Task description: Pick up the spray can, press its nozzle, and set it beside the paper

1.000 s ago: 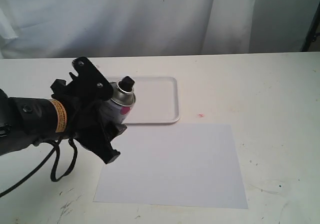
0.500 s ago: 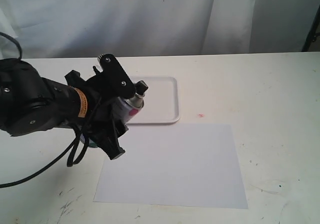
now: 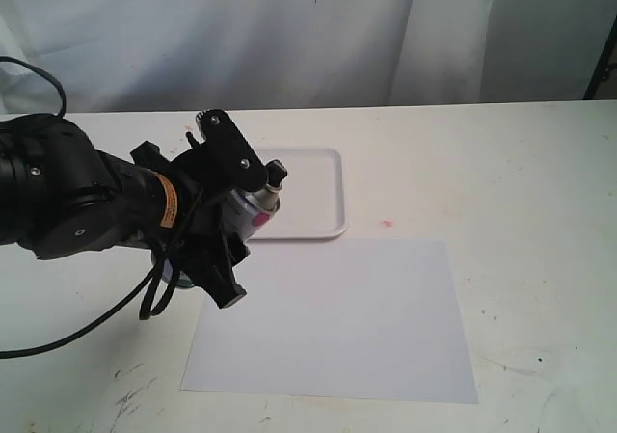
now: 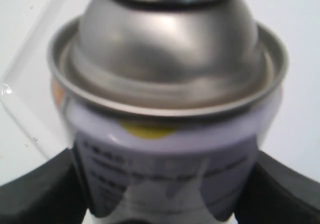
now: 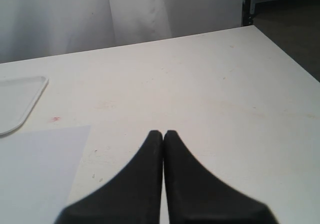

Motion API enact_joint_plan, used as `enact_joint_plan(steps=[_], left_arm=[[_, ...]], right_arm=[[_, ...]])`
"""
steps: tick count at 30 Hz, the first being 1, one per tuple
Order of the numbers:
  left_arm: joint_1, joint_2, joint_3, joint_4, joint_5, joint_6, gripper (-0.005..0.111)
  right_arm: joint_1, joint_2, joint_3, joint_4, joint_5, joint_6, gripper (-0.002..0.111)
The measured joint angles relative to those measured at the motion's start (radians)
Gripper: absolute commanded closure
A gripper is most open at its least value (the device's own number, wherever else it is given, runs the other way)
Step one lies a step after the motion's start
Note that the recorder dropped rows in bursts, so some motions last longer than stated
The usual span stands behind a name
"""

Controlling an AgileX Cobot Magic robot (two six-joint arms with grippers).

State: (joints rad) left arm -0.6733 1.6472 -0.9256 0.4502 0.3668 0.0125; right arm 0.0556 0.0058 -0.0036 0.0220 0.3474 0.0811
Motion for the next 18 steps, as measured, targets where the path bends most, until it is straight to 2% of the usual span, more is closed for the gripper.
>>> enact_joint_plan(steps=[11,18], left_arm=[[0.0,0.0,0.0,-0.026,-0.023,0.0,0.107],[0.0,0.0,0.0,-0.044,-0.025,0.0,0.107]], right_arm=[[0.0,0.0,0.0,-0.005,-0.009,0.0,0.108],[0.0,0.0,0.0,0.018,-0.192,-0.002,0.108]])
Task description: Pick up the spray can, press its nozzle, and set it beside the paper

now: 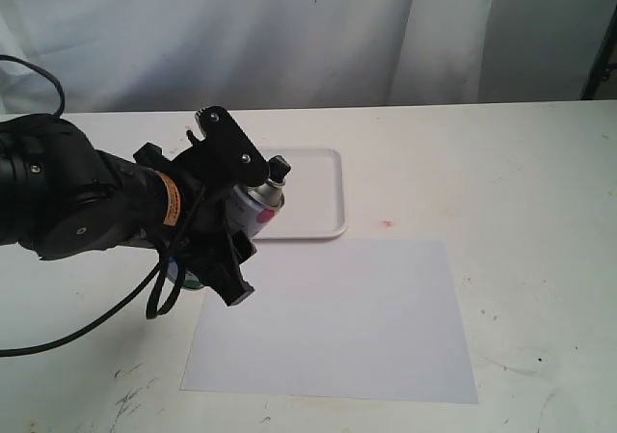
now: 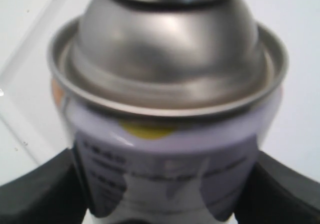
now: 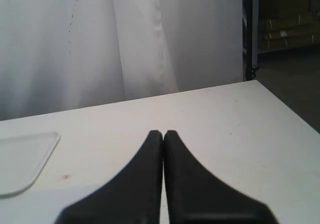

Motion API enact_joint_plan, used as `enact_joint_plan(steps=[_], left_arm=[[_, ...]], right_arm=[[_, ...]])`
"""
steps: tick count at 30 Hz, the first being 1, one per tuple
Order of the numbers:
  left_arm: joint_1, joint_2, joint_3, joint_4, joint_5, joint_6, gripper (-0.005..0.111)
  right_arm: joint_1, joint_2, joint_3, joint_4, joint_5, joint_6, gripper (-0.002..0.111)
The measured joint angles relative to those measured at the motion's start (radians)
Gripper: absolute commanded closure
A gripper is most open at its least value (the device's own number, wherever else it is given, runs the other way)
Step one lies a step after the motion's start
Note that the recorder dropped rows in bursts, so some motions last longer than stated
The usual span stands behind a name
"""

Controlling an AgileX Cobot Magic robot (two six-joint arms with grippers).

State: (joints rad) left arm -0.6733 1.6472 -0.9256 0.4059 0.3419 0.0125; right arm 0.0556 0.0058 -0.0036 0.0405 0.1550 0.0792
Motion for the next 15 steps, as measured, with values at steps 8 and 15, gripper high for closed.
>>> enact_joint_plan(steps=[8,15], left_arm=[[0.0,0.0,0.0,-0.004,0.0,0.0,0.107],[0.0,0.0,0.0,-0.004,-0.008,0.0,0.107]], right_arm=[[0.0,0.0,0.0,-0.041,-0.124,-0.051,0.108],[0.0,0.0,0.0,-0.041,-0.369,-0.055,0.108]])
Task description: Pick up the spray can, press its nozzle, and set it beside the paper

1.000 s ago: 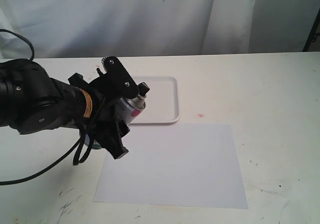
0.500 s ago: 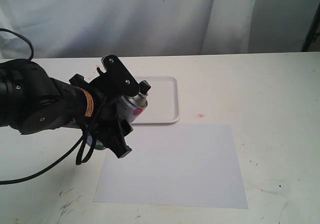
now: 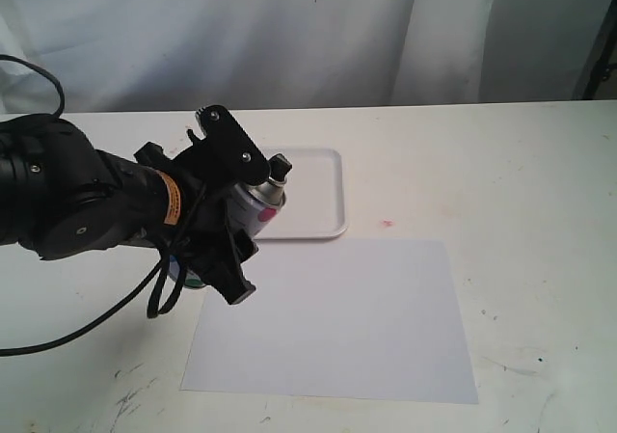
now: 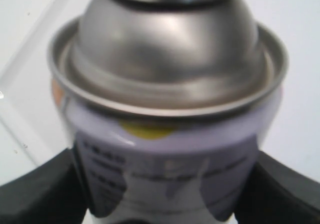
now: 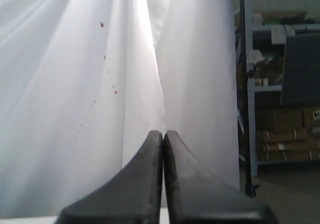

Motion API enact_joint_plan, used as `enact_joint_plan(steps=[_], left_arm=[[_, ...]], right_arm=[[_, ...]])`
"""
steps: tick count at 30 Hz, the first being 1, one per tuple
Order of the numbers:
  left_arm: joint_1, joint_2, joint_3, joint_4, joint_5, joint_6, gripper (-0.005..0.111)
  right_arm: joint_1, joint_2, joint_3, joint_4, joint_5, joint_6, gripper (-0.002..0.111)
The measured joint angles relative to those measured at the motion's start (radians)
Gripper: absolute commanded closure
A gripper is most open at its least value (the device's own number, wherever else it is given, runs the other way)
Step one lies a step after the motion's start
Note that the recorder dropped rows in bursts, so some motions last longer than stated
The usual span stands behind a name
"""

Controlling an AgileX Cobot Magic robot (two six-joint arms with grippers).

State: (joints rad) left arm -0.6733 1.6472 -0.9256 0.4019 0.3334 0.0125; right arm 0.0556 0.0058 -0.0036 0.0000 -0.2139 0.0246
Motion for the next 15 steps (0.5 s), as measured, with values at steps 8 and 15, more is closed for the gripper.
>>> enact_joint_plan(steps=[8,15], left_arm=[[0.0,0.0,0.0,-0.004,-0.003,0.0,0.107],[0.0,0.0,0.0,-0.004,-0.011,0.0,0.107]], right_arm=[[0.0,-0.003,-0.037,0.0,0.053,0.113,0.108],[0.0,0.139,-0.265,0.011,0.317,0.177,0.108]])
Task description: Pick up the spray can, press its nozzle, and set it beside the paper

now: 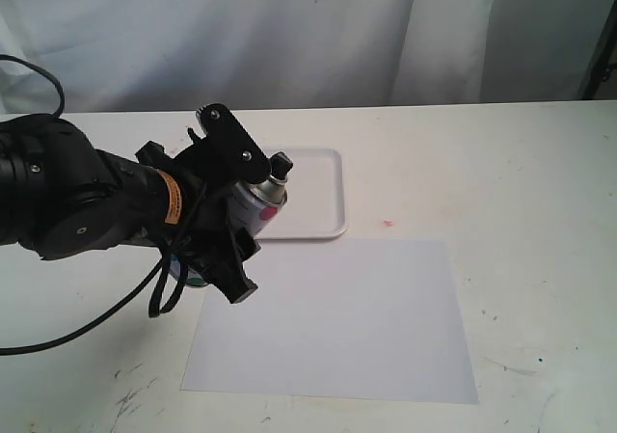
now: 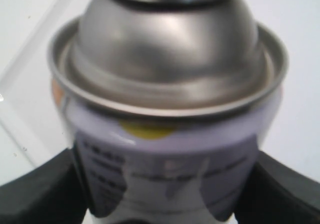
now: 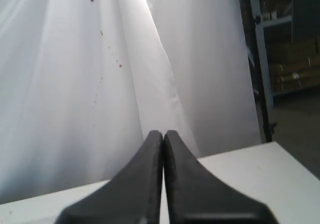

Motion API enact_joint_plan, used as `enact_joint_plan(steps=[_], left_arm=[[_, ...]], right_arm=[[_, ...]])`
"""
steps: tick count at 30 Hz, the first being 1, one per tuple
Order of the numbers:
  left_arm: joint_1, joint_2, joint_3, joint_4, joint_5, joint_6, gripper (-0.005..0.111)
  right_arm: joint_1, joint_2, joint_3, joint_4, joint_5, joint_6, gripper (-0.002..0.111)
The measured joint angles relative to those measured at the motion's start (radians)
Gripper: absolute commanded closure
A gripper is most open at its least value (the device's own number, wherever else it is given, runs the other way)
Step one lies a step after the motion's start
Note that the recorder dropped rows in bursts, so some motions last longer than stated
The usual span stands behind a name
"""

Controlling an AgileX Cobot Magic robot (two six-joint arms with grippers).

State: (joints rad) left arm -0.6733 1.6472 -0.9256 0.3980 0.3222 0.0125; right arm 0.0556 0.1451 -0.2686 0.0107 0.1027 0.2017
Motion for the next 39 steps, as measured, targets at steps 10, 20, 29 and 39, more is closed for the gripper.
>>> enact_joint_plan(steps=[10,20,29,39], left_arm=[[0.0,0.0,0.0,0.0,0.0,0.0,0.107],[0.0,0.0,0.0,0.0,0.063,0.085,0.107],[-0.044,0.0,0.0,0.0,0.064,0.188,0.107],[-0.079,0.0,0.0,0.0,0.031,0.216,0.107]], right_arm=[[0.063,0.518,-0.197,0.228,0.239,-0.151,0.108],[0.134,0.884,-0.322,0.549,0.443,-0.47,0.108],[0.134,1.052,-0.452,0.631,0.539,-0.541,0.108],[0.134,1.134,-0.506,0.734,0.475,-0.541,0.108]])
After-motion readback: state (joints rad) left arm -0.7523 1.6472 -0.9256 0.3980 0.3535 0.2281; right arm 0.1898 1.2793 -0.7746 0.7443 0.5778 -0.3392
